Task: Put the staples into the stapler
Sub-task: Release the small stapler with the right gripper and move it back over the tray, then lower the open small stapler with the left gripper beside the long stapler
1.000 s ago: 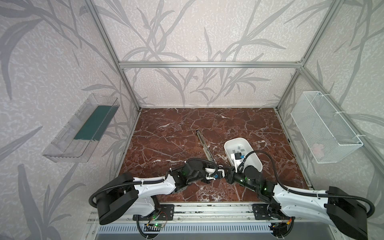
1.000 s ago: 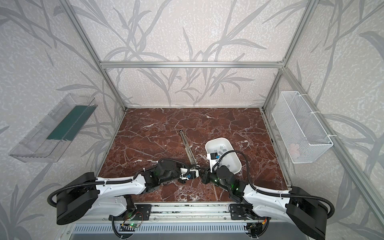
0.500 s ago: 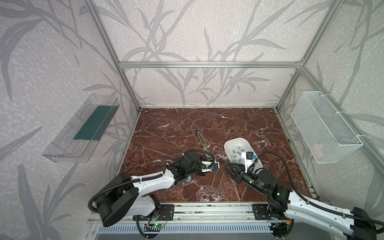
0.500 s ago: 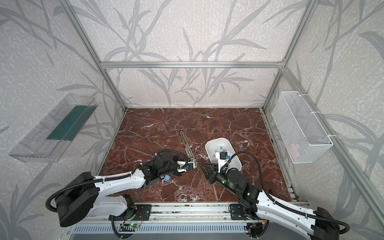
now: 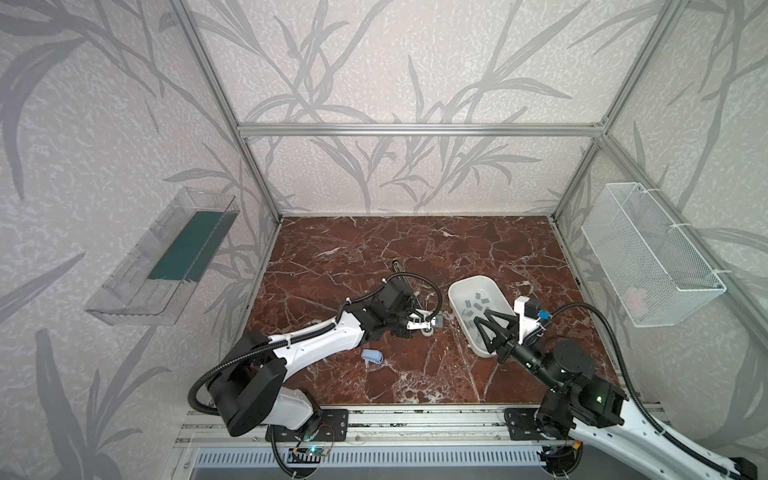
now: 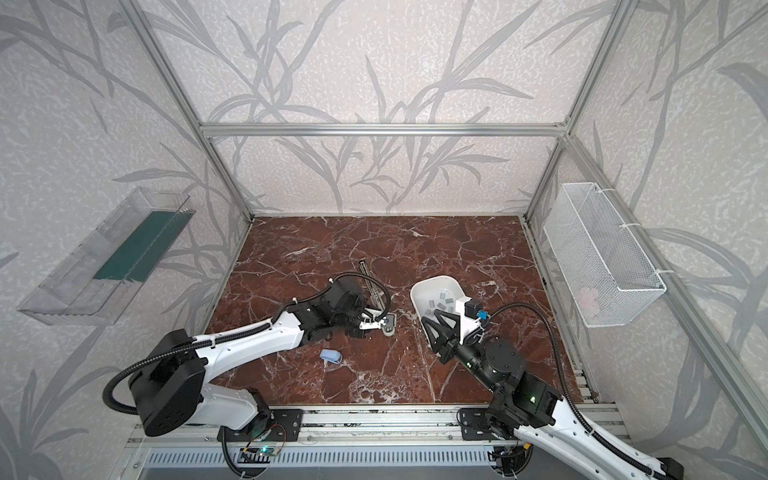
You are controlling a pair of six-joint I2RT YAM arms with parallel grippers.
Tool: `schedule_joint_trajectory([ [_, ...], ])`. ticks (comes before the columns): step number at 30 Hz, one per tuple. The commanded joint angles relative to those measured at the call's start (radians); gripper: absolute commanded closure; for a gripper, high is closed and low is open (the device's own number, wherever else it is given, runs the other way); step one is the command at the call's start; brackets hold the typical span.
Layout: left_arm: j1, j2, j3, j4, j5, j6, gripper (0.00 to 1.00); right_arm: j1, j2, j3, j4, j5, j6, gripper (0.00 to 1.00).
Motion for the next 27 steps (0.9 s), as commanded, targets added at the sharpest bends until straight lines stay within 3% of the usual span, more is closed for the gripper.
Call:
schedule_joint_trajectory([
  [1, 0.020, -0.003, -0.023, -0.073, 0.046, 0.052, 0.97, -0.010, -0.009, -0.015, -0.062, -0.013, -0.070, 0.48],
  [7, 0.038, 0.101, 0.002, -0.062, 0.062, 0.117, 0.99, -0.076, 0.003, -0.017, -0.083, -0.017, -0.088, 0.41],
  [18, 0.068, 0.224, 0.056, -0.063, 0.092, 0.227, 0.98, -0.274, -0.019, -0.036, -0.091, -0.197, -0.040, 0.36],
  [22, 0.072, 0.255, 0.074, -0.044, 0.086, 0.248, 0.90, -0.300, -0.016, -0.042, -0.079, -0.231, -0.031, 0.36],
  [27, 0.084, 0.255, 0.083, -0.036, 0.080, 0.254, 0.69, -0.307, -0.019, -0.042, -0.071, -0.256, -0.023, 0.36],
])
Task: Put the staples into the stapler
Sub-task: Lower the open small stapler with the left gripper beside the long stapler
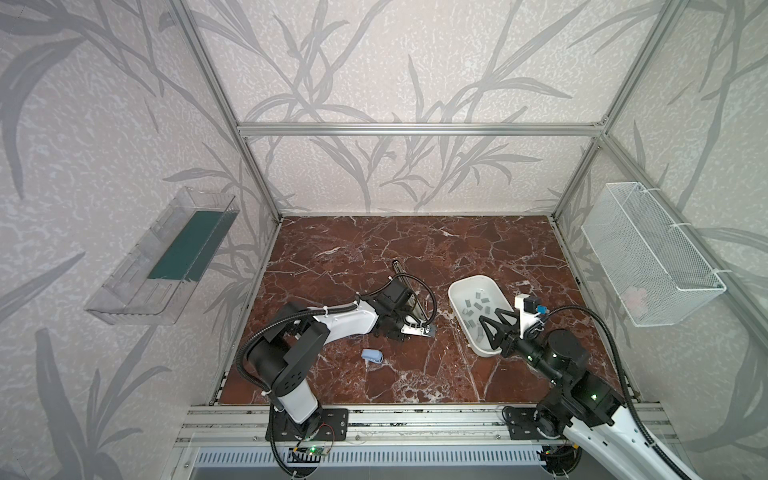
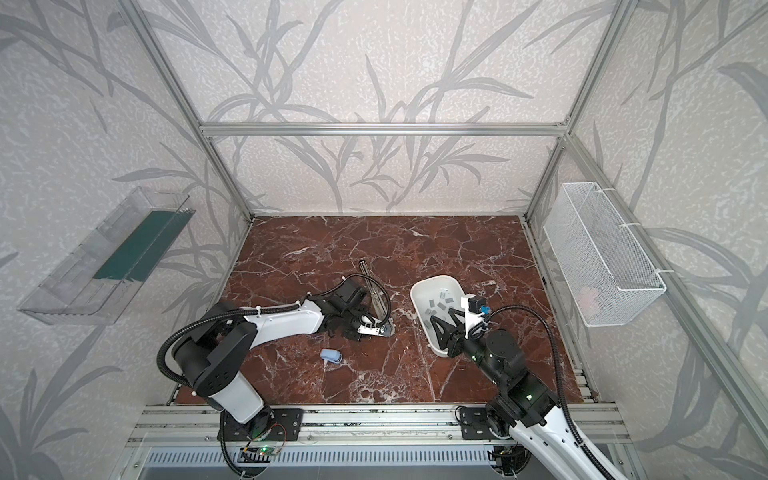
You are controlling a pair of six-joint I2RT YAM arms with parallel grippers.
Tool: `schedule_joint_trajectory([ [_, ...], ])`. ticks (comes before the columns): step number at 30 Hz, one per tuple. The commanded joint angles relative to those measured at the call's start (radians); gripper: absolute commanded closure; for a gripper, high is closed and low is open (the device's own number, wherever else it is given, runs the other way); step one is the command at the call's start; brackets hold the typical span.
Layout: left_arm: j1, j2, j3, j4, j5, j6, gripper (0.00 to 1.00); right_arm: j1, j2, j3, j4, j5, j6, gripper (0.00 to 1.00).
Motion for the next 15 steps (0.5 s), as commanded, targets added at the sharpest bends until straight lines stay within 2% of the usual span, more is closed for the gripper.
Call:
schedule_joint_trajectory([
  [1, 0.016, -0.008, 0.017, 0.005, 0.026, 0.038, 0.65, -0.005, -0.007, -0.010, 0.025, -0.043, 0.014, 0.36],
  [5, 0.029, -0.043, -0.006, 0.022, 0.043, 0.031, 0.56, -0.006, -0.001, -0.006, 0.025, -0.047, 0.014, 0.36],
  [8, 0.034, -0.074, -0.019, 0.016, 0.036, 0.032, 0.53, -0.007, 0.001, -0.008, 0.028, -0.055, 0.012, 0.36],
  [15, 0.052, -0.092, -0.055, 0.064, -0.068, 0.056, 0.52, -0.010, -0.008, -0.010, 0.026, -0.062, 0.013, 0.36],
])
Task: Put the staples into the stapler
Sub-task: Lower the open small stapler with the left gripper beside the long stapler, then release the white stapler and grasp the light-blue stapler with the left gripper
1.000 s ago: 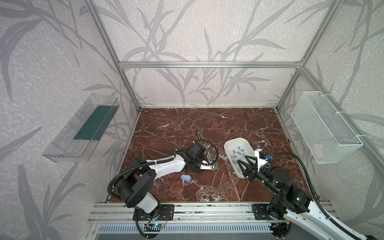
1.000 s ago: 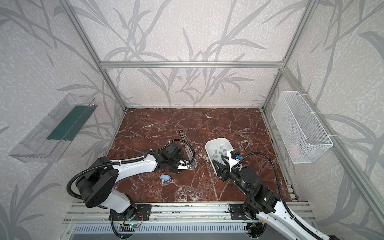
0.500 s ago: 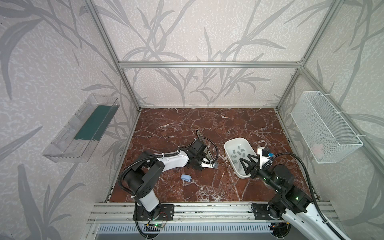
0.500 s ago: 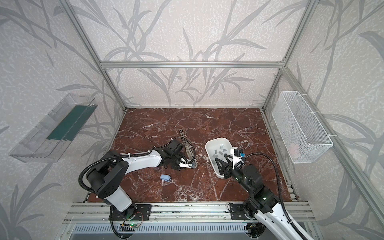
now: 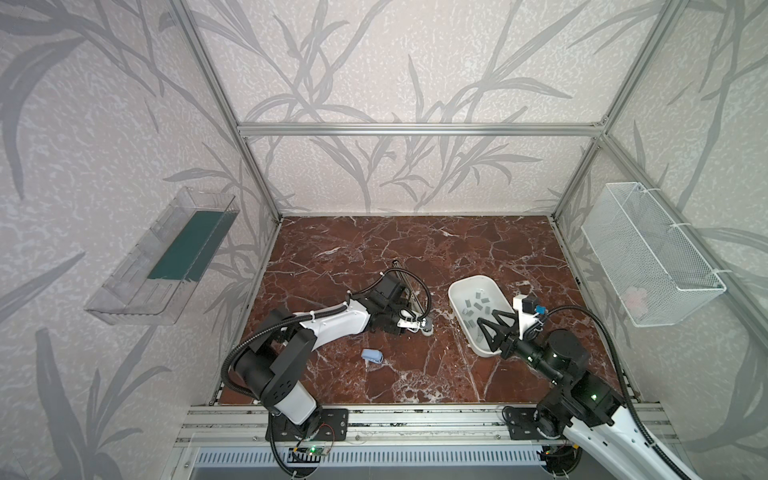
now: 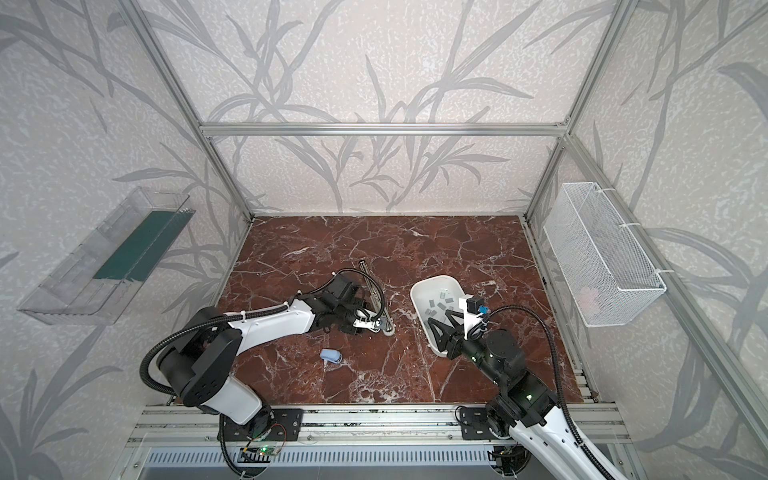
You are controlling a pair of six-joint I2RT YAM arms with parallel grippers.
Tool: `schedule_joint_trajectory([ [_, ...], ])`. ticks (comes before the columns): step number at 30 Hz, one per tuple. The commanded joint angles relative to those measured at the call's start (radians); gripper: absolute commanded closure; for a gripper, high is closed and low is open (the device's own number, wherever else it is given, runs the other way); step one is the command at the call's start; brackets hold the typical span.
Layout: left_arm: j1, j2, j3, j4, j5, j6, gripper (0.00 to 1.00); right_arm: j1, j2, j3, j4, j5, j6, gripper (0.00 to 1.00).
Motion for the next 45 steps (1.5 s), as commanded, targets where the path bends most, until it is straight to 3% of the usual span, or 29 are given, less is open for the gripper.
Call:
schedule_joint_trajectory([
  [1, 0.012, -0.001, -0.035, 0.051, -0.067, 0.046, 0.52, -0.004, -0.009, -0.011, 0.018, -0.015, 0.003, 0.36],
  [10, 0.020, 0.022, -0.042, 0.132, -0.124, 0.068, 0.54, -0.008, -0.020, -0.011, 0.016, -0.029, 0.012, 0.36],
  [26, 0.020, -0.147, -0.076, 0.140, -0.121, 0.072, 0.55, -0.009, -0.005, -0.008, 0.035, -0.043, 0.019, 0.36],
  [30, 0.018, -0.169, 0.037, 0.029, -0.115, 0.059, 0.55, -0.009, -0.007, -0.004, 0.030, -0.068, 0.006, 0.33],
  [36, 0.010, -0.233, 0.265, -0.343, -0.112, -0.036, 0.55, -0.009, -0.055, -0.005, -0.035, -0.064, -0.050, 0.27],
  [45, 0.006, -0.469, 0.067, -0.528, -0.050, -0.193, 0.53, -0.011, -0.079, -0.050, -0.047, 0.148, -0.102, 0.23],
])
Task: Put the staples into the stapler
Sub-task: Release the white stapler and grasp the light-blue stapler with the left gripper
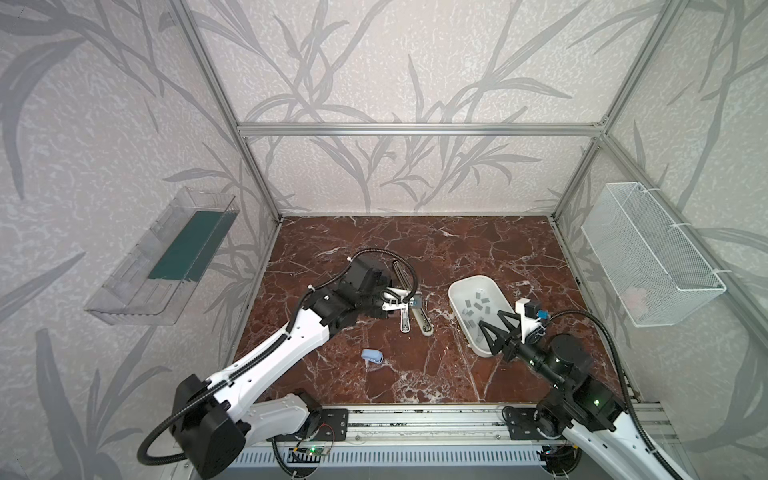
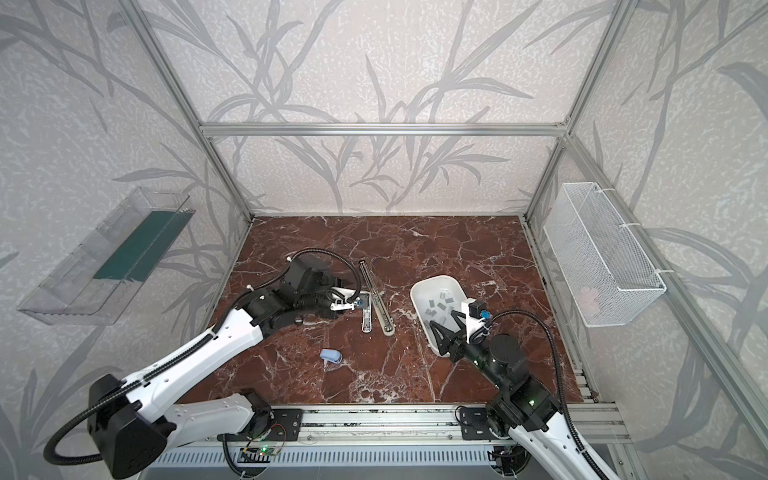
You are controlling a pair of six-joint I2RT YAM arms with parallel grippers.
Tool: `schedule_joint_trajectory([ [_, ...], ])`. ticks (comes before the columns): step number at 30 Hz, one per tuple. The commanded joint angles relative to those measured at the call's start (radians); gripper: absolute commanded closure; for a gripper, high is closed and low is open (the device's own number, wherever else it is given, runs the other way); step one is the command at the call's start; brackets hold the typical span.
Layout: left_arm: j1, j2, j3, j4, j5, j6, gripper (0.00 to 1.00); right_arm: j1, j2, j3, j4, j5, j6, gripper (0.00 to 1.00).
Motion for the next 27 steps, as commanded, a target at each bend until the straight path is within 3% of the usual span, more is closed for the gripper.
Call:
schedule_joint_trajectory([
  [1, -0.002, -0.028, -0.070, -0.182, 0.040, -0.102, 0.53, -0.004, -0.004, -0.017, -0.002, 0.104, -0.036, 0.23],
  [4, -0.008, -0.027, -0.101, -0.254, 0.027, -0.157, 0.52, -0.005, -0.004, -0.023, 0.019, 0.115, -0.047, 0.22],
  [9, -0.083, -0.058, -0.176, -0.215, -0.002, -0.216, 0.49, -0.005, -0.004, -0.024, 0.053, 0.110, -0.059, 0.20],
  [16, -0.167, -0.076, -0.280, -0.142, -0.089, -0.178, 0.48, -0.005, -0.004, -0.025, 0.092, 0.075, -0.070, 0.19],
  [27, -0.177, 0.076, -0.286, -0.106, -0.132, -0.173, 0.47, -0.005, -0.061, -0.025, 0.053, 0.040, -0.061, 0.18],
])
